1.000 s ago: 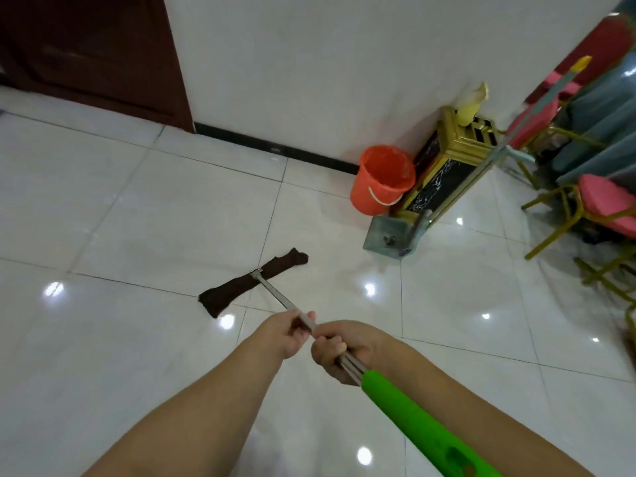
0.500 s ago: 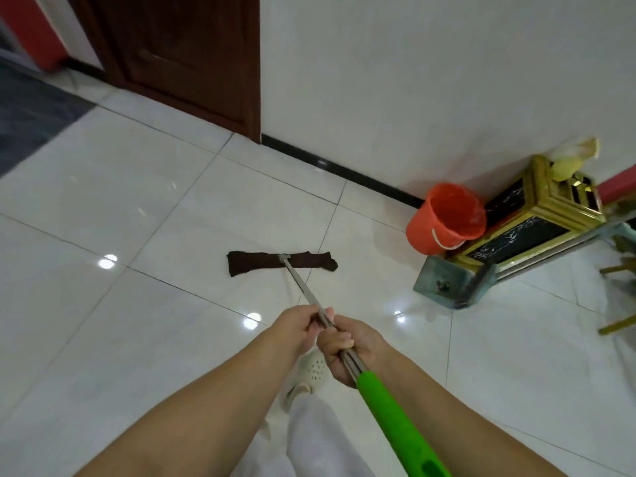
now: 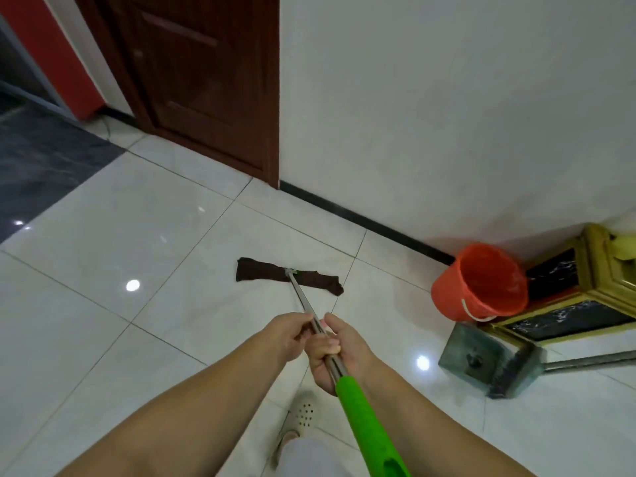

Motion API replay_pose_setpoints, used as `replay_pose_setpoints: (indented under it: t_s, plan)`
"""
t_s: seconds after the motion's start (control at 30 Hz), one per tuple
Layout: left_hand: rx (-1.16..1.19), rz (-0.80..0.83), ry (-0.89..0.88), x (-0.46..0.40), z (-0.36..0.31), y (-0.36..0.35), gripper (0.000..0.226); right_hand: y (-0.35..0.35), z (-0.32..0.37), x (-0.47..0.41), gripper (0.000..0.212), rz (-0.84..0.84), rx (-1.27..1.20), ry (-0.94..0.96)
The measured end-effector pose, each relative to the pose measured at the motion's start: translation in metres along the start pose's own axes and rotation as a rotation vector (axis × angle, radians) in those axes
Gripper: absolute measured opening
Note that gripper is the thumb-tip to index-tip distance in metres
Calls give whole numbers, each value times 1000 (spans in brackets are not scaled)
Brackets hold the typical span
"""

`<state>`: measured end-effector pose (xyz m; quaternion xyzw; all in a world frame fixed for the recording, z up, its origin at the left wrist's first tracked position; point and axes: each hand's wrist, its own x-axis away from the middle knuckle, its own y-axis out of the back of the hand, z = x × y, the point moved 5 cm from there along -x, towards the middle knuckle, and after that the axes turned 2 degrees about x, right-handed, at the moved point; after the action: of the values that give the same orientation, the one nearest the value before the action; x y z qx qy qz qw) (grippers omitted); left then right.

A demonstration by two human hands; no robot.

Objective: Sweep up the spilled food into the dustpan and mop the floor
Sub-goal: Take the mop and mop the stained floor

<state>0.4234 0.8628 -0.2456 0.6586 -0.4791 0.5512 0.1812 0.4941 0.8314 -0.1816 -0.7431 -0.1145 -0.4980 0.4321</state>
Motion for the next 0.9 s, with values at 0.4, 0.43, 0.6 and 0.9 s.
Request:
replay_pose_setpoints:
  t_s: [0.4,0.43,0.6,0.9]
  plan:
    - [52,22,-23,-64,-132,-63,12,-104,109,-52,32,56,-109,-58]
    - [48,26,-27,-69,-143,-64,12,-113,114,-57,33,58,-112,-55]
    - [20,29,-14,-91,-203,-65,16,-167,134,-79,35,52,-168,-31]
    - [-120,123,-19,-119,-338,-47,13,-298,154,-113,27,72,-224,18]
